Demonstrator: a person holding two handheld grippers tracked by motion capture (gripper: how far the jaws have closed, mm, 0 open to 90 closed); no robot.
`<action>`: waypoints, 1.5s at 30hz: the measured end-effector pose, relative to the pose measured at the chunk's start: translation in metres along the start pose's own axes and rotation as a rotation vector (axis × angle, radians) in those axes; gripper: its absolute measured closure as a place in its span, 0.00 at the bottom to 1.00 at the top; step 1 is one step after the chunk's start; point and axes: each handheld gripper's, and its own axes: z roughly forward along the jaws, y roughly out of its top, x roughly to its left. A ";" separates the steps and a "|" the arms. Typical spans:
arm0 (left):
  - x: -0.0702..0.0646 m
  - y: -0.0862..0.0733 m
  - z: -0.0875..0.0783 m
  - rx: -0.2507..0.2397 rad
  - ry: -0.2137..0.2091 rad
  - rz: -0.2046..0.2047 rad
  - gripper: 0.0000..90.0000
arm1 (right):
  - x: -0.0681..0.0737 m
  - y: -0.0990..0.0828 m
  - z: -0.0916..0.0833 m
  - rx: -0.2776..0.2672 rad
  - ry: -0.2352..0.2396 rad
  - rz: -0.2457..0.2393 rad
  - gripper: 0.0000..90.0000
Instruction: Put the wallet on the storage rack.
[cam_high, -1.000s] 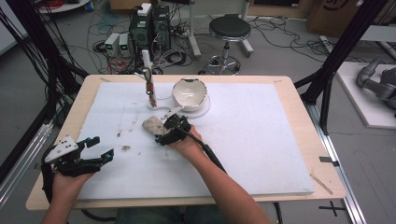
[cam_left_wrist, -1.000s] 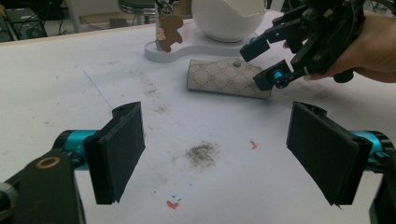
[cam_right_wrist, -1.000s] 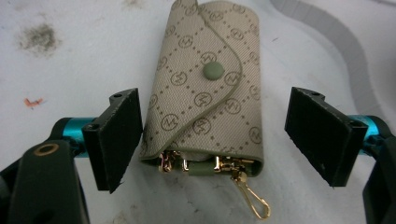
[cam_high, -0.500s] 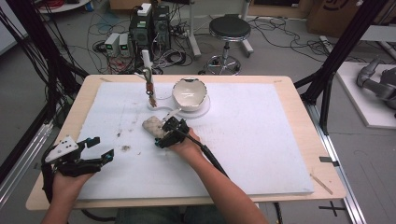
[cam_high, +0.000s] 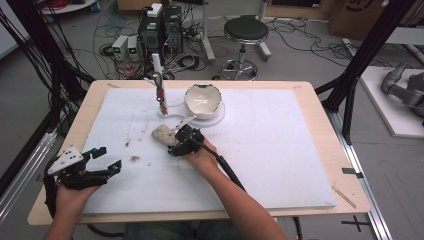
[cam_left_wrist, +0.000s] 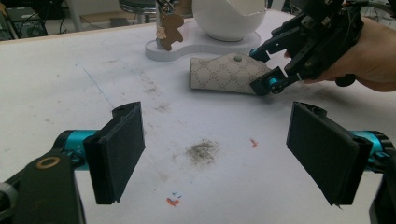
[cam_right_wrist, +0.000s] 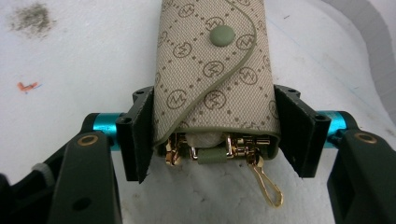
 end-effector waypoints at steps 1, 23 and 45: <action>0.000 0.000 0.000 0.000 0.000 0.000 0.21 | 0.000 0.000 -0.002 -0.001 0.001 -0.002 0.40; -0.004 0.008 0.028 0.007 -0.053 0.010 0.21 | -0.032 -0.016 -0.092 -0.131 -0.105 0.022 0.41; -0.008 0.016 0.050 0.016 -0.100 0.025 0.21 | -0.080 -0.031 -0.140 -0.152 -0.231 0.096 0.41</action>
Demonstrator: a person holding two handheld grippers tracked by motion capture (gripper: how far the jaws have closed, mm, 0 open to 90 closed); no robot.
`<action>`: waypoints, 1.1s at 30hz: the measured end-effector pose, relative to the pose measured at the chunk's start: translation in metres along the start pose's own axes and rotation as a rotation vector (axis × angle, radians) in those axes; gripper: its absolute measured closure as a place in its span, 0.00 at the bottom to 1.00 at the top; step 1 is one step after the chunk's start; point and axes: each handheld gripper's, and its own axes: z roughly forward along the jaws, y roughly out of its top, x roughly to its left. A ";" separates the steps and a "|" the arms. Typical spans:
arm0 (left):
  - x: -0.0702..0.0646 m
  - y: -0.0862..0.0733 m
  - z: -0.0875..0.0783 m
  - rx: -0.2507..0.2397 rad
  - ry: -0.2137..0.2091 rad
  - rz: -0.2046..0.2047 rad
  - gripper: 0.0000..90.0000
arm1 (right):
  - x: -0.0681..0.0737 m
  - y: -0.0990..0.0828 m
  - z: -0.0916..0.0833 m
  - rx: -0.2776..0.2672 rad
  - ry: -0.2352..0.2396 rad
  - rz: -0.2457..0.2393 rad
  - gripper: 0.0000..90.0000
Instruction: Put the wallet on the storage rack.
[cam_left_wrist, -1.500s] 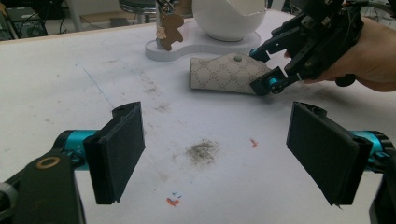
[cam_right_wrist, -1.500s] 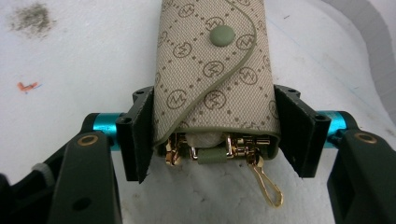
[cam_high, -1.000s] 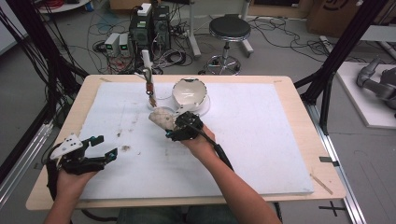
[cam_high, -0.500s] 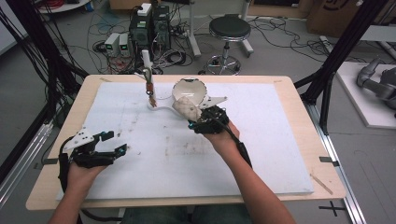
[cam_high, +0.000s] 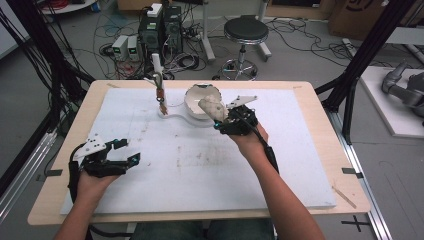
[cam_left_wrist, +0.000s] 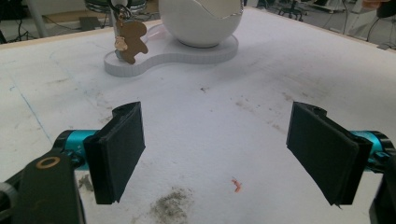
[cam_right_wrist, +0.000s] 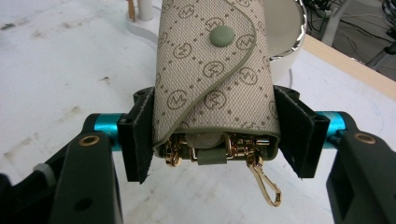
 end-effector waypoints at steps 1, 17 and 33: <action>0.000 0.000 -0.001 -0.002 0.002 -0.003 0.21 | -0.002 0.001 0.001 0.003 -0.003 -0.003 0.41; 0.001 -0.004 -0.012 -0.002 0.028 -0.006 0.21 | -0.010 0.029 0.028 0.089 -0.033 -0.062 0.41; 0.002 -0.006 -0.017 -0.003 0.040 -0.012 0.21 | -0.006 0.050 0.065 0.154 -0.034 -0.107 0.41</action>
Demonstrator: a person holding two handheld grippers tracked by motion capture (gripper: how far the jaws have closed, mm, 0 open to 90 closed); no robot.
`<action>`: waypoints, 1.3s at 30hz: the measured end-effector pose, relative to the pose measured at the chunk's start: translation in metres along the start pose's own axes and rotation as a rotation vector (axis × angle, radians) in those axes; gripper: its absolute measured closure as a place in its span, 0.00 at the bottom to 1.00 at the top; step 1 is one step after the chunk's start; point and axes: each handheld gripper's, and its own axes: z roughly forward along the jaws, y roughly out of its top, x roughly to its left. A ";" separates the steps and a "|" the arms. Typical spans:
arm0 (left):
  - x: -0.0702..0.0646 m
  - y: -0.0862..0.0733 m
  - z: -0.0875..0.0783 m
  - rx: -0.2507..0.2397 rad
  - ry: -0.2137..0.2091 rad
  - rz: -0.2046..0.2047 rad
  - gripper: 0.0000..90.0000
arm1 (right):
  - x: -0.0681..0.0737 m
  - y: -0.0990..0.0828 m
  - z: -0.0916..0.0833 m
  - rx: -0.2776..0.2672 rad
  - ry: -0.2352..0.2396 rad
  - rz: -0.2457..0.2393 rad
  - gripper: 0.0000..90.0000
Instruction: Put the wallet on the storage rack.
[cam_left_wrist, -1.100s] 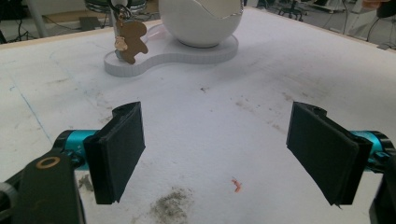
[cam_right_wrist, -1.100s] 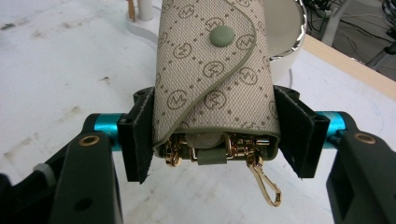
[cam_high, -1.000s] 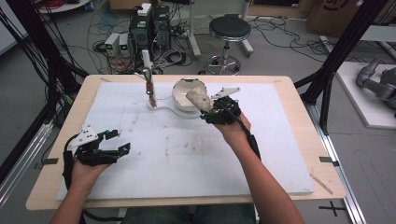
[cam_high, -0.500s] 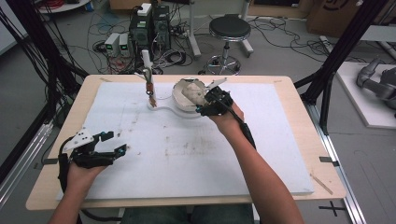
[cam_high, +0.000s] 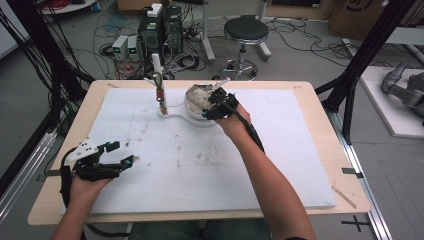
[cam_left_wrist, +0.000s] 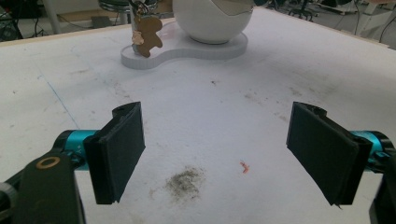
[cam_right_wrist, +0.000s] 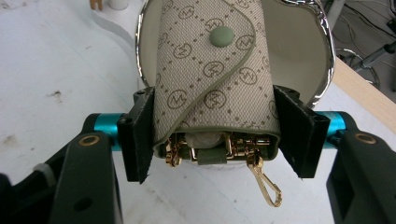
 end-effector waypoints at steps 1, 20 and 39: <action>0.000 0.000 0.000 0.000 0.001 0.000 0.21 | 0.000 0.001 0.002 0.004 -0.002 0.002 0.41; 0.001 -0.002 -0.003 0.007 0.007 0.000 0.21 | -0.003 0.004 0.015 -0.028 -0.031 0.022 0.35; -0.002 0.002 0.007 0.008 -0.021 0.010 0.21 | -0.005 -0.018 -0.045 -0.110 -0.038 0.027 0.25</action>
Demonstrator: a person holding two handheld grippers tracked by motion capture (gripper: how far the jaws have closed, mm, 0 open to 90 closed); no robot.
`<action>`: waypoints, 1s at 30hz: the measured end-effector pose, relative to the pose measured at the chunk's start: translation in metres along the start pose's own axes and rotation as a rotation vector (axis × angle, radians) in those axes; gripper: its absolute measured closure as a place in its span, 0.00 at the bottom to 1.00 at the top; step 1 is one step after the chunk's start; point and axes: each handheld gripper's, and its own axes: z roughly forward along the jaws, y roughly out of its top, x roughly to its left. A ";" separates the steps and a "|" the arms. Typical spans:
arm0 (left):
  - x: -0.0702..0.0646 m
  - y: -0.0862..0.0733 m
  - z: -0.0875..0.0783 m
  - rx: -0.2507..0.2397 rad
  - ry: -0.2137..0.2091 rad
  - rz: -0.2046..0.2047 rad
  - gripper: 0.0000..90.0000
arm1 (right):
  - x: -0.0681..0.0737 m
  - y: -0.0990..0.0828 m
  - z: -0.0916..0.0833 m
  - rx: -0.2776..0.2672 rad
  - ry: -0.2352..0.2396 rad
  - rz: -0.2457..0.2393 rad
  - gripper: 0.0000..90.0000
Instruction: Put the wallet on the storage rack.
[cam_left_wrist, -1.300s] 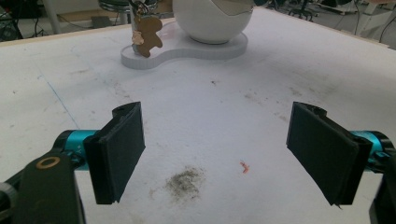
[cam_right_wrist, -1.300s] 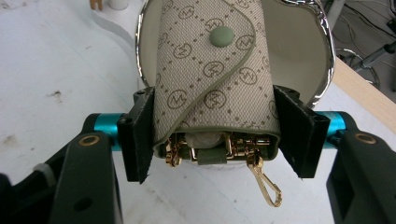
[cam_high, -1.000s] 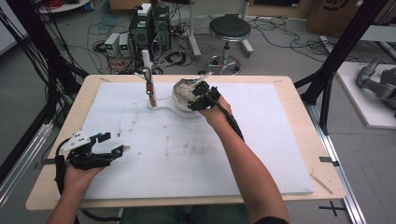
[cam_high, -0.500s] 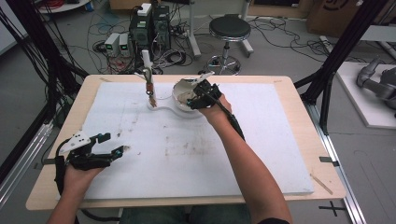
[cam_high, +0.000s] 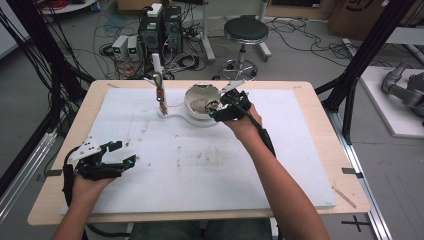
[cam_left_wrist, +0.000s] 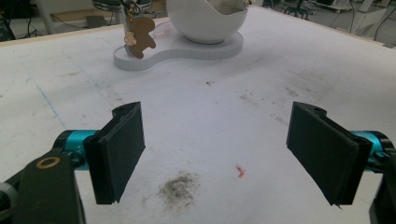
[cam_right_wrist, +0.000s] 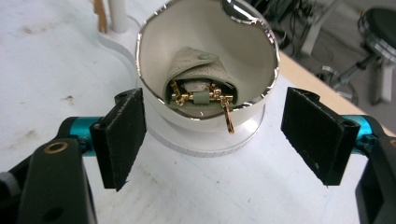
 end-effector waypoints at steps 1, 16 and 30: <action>0.000 0.000 0.001 0.000 -0.003 -0.001 0.21 | 0.000 -0.004 -0.005 -0.018 0.002 -0.004 0.25; -0.002 0.005 0.018 0.007 -0.032 0.006 0.21 | -0.020 -0.064 -0.057 -0.095 -0.005 0.075 0.24; -0.003 0.009 0.022 -0.002 -0.033 0.019 0.21 | -0.027 -0.123 -0.082 -0.148 -0.013 0.180 0.23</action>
